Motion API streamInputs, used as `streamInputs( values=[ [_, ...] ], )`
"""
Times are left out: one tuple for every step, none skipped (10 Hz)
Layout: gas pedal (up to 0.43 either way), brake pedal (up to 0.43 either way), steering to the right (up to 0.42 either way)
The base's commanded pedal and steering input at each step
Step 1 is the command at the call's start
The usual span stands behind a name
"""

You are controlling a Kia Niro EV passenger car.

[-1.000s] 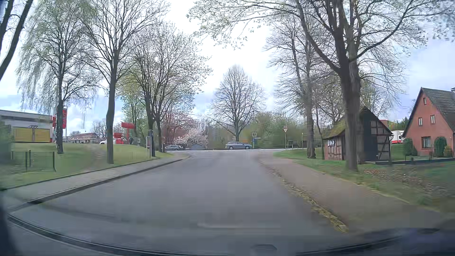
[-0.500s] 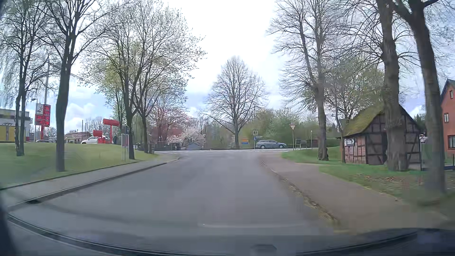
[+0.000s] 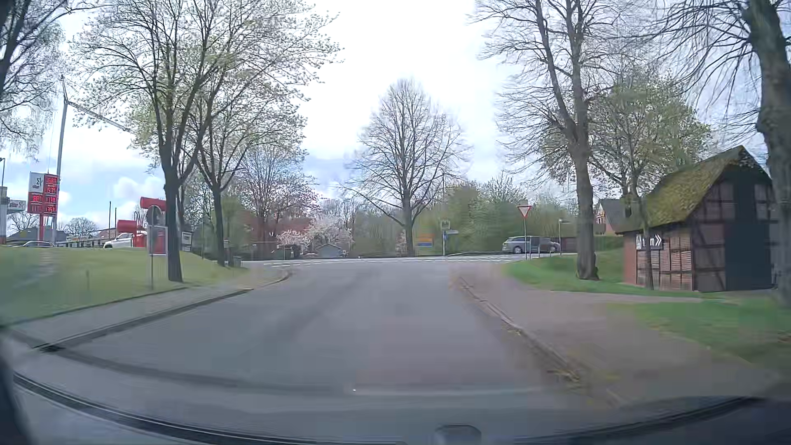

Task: Follow the waypoints while adhering to traffic rules and regulations

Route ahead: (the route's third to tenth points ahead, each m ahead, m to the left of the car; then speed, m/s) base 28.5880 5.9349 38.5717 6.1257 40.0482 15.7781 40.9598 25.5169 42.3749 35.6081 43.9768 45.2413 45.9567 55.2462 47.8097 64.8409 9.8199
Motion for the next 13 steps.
streamInputs(
  values=[
    [0.000, 0.146, 0.003],
    [0.000, 0.122, 0.003],
    [0.000, 0.055, 0.003],
    [0.000, 0.006, 0.003],
    [0.000, 0.006, 0.003],
    [0.000, 0.006, -0.003],
    [0.000, 0.006, -0.016],
    [0.000, 0.006, -0.022],
    [0.000, 0.000, -0.024],
    [0.000, 0.000, -0.024],
    [0.000, 0.006, -0.024],
    [0.000, 0.006, -0.024],
    [0.000, 0.000, -0.024]
  ],
)
